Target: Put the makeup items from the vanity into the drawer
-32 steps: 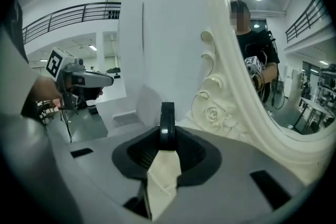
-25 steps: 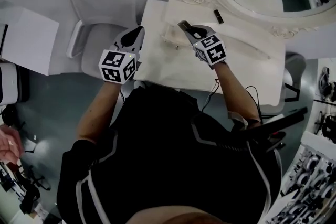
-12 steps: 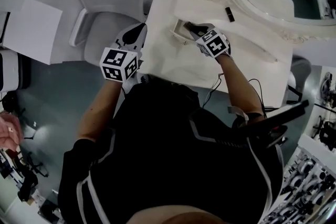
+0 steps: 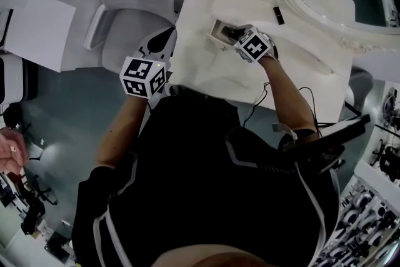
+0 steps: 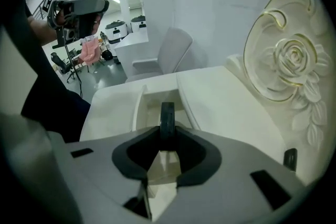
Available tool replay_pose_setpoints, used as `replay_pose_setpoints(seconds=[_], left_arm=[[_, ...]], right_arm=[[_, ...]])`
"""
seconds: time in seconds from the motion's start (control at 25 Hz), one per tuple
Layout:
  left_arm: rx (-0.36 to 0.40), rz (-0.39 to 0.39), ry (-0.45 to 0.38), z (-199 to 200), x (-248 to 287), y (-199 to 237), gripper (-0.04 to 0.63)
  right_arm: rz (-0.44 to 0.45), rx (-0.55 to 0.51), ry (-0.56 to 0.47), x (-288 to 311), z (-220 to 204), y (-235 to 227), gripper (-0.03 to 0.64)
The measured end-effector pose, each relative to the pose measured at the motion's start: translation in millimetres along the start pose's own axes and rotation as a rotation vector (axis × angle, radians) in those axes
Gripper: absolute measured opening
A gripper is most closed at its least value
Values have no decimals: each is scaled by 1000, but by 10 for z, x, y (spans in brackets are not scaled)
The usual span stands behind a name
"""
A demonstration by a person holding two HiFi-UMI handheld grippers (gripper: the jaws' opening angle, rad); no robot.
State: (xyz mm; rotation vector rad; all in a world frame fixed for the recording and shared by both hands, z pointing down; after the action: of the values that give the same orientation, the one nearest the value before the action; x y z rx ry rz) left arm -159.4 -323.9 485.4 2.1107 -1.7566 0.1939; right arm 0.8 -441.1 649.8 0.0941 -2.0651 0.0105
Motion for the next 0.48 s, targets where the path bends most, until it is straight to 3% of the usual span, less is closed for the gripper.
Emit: replay_pose_setpoints(seconds=[0.48], left_arm=[[-6,-9,5,-20,-19,-9,3]], right_arm=[[33,-39,26,58,4,53,117]])
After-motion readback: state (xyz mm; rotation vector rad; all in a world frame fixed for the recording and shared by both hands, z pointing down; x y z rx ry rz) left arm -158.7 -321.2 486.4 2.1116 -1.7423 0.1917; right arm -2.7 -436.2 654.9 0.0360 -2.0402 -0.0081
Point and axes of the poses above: the fingertips, and each gripper's own axes: x forward along the fingers, y to its left, z out of its top, the point moved 2 cm from there along -x, backward along the fingers, and after that the axes turned 2 degrees about -z, right-handed, at the moved point
